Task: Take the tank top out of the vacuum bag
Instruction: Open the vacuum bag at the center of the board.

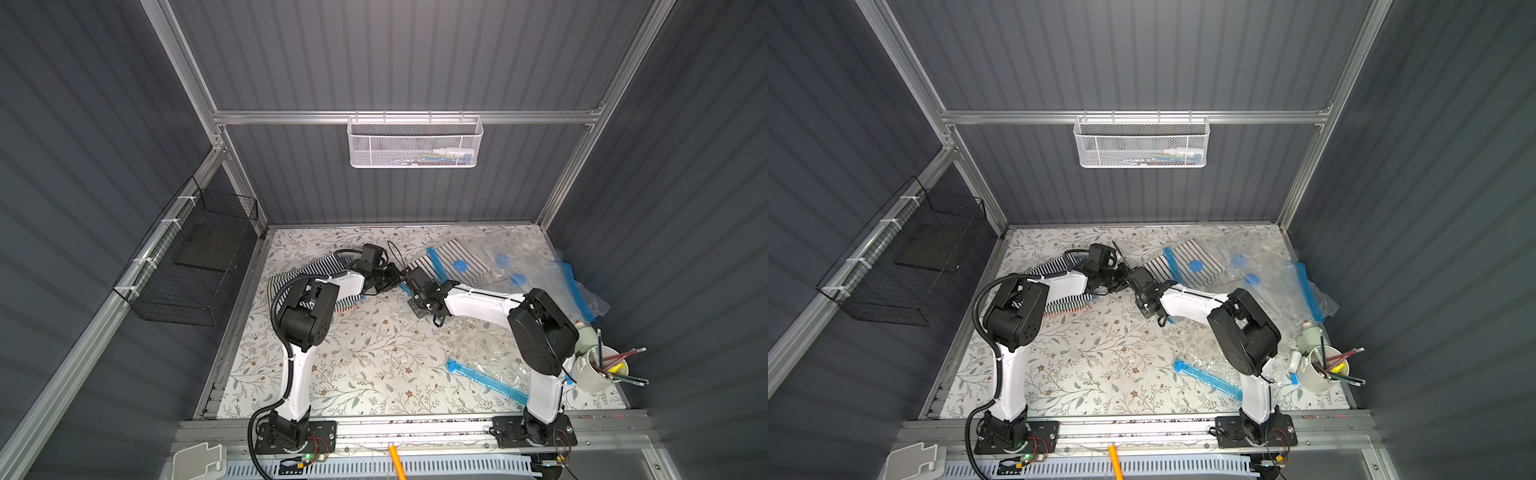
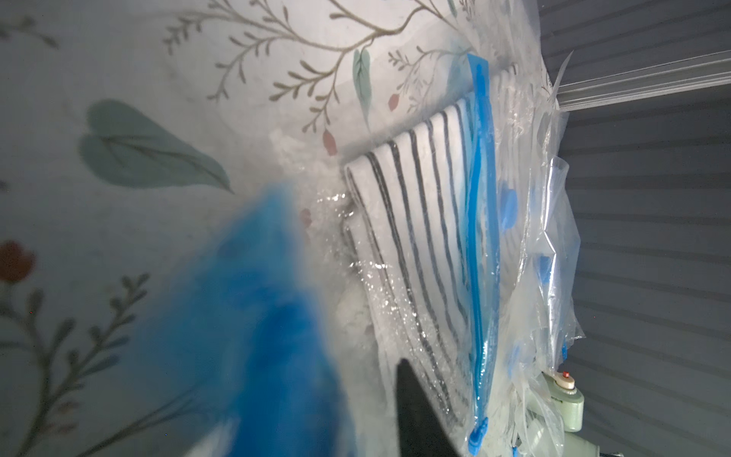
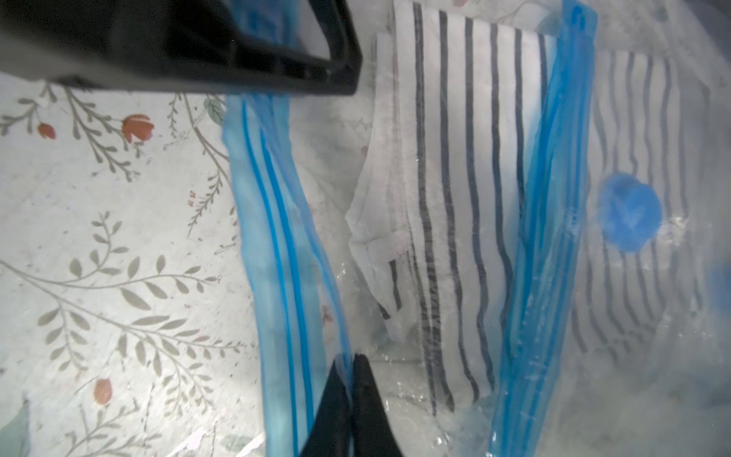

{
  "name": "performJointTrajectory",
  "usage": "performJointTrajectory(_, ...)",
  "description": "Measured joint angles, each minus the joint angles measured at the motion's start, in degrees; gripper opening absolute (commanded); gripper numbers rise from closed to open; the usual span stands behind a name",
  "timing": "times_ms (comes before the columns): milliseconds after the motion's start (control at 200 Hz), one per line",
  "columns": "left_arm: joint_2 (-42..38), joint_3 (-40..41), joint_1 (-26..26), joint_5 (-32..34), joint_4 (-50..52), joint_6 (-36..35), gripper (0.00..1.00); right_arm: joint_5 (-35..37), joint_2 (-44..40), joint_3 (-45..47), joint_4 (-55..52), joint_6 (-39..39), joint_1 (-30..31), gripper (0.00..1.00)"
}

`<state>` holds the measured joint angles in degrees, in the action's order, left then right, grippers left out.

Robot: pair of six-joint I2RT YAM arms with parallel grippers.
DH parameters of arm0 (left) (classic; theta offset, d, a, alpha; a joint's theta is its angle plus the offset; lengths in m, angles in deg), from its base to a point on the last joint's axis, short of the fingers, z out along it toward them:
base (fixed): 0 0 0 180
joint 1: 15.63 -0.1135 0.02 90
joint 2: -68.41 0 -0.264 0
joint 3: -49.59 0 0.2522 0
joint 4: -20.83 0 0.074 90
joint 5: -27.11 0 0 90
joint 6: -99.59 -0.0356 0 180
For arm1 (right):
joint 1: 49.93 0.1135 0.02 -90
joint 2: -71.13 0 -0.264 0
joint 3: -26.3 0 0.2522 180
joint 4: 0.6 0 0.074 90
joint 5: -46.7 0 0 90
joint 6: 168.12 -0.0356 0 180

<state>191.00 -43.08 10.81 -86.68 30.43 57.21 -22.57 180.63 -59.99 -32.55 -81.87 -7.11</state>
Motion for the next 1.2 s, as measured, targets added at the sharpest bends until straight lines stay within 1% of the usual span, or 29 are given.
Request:
performJointTrajectory(55,-1.2,1.8,0.0,0.6,-1.0,-0.6,0.94,-0.7,-0.9,0.2,0.7,-1.1,-0.6,0.00)
performJointTrajectory(105,-3.4,3.3,0.0,1.7,-1.0,-1.0,0.97,-1.4,-2.3,0.8,1.4,-2.4,-1.5,0.00)
performJointTrajectory(160,-5.7,4.6,0.0,3.0,-0.9,-1.7,0.97,-2.3,-3.7,1.2,1.9,-3.5,-2.4,0.00)
performJointTrajectory(235,-8.1,5.2,0.0,4.0,-1.1,-2.5,0.99,-3.0,-4.7,1.2,2.6,-4.7,-3.5,0.00)
performJointTrajectory(390,-11.7,8.5,0.0,5.9,-3.0,-3.1,1.00,-4.1,-4.8,1.1,3.0,-6.5,-4.6,0.00)
performJointTrajectory(605,-15.8,13.4,0.0,8.5,-2.5,-3.8,1.00,-6.1,-4.8,1.1,3.3,-9.3,-6.1,0.00)
performJointTrajectory(740,-19.8,18.5,0.0,9.4,-4.5,-3.5,0.99,-7.3,-4.8,0.8,3.2,-10.5,-6.7,0.00)
performJointTrajectory(810,-21.2,21.5,0.1,9.3,-6.3,-3.1,0.97,-7.6,-4.8,0.5,3.2,-11.1,-6.8,0.00)
performJointTrajectory(961,-20.2,23.2,0.7,6.8,-9.9,-1.7,0.95,-10.2,-4.9,0.5,4.2,-11.6,-6.8,0.00)
performJointTrajectory(1076,-17.1,22.9,1.4,2.9,-15.5,0.7,0.94,-12.6,-5.4,1.0,5.3,-12.0,-6.8,0.00)
performJointTrajectory(1201,-13.7,22.2,2.0,0.3,-19.3,2.6,0.94,-14.9,-6.0,1.2,5.9,-11.9,-6.8,0.00)
